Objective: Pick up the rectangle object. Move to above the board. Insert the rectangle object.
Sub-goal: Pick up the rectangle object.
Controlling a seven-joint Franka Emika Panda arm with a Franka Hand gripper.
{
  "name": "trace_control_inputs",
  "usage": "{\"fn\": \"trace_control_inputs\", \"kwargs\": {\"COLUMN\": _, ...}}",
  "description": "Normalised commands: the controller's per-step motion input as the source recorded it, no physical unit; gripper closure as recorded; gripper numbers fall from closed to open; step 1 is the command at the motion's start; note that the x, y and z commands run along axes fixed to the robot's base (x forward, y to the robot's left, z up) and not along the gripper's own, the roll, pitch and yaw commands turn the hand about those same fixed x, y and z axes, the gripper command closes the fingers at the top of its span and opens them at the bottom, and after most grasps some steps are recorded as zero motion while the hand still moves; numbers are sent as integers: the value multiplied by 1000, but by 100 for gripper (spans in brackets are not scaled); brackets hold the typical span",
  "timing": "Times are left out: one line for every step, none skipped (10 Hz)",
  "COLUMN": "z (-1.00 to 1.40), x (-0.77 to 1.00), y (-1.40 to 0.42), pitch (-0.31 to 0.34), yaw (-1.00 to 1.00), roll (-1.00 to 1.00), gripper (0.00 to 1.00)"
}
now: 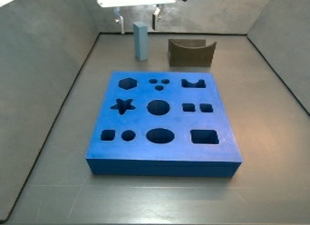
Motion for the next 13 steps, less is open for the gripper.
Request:
{"fn": "trace_control_inputs", "kwargs": {"z": 0, "x": 49, "y": 26, "pitch": 0, "yaw": 120, "roll": 0, "gripper": 0}}
{"fn": "trace_control_inputs", "kwargs": {"z": -54, "x": 0, "y": 0, "pitch": -9, "yaw": 0, "roll": 9, "gripper": 0}}
{"fn": "trace_control_inputs", "kwargs": {"z": -637, "x": -63, "y": 0, "pitch": -343, "yaw": 0, "roll": 157, "gripper": 0}}
{"fn": "trace_control_inputs", "kwargs": {"z": -726, "x": -86, "y": 0, "pitch": -349, "yaw": 0, "roll": 234, "gripper": 0}}
{"fn": "trace_control_inputs", "kwargs": {"z": -11, "x": 0, "y": 29, "pitch": 0, "yaw": 0, "roll": 0, "gripper": 0}}
{"fn": "trace_control_inputs", "kwargs": {"z": -26, "x": 0, "y": 66, "pitch": 0, "yaw": 0, "roll": 0, "gripper": 0}}
{"fn": "trace_control_inputs", "kwargs": {"z": 0, "x": 0, "y": 0, "pitch": 0, "yaw": 0, "roll": 0, "gripper": 100}}
{"fn": "trace_control_inputs", "kwargs": {"z": 0, "x": 0, "y": -11, "pitch": 0, "yaw": 0, "roll": 11, "gripper": 100}}
{"fn": "trace_control_inputs", "kwargs": {"z": 0, "x": 0, "y": -163, "pitch": 54, "yaw": 9, "roll": 291, "gripper": 100}}
{"fn": "trace_control_inputs", "kwargs": {"z": 0, "x": 0, "y": 0, "pitch": 0, "yaw": 0, "roll": 0, "gripper": 100}}
{"fn": "trace_control_inputs", "kwargs": {"z": 0, "x": 0, "y": 0, "pitch": 0, "yaw": 0, "roll": 0, "gripper": 100}}
{"fn": "trace_control_inputs", "kwargs": {"z": 0, "x": 0, "y": 0, "pitch": 0, "yaw": 0, "roll": 0, "gripper": 100}}
{"fn": "trace_control_inputs", "kwargs": {"z": 0, "x": 0, "y": 0, "pitch": 0, "yaw": 0, "roll": 0, "gripper": 100}}
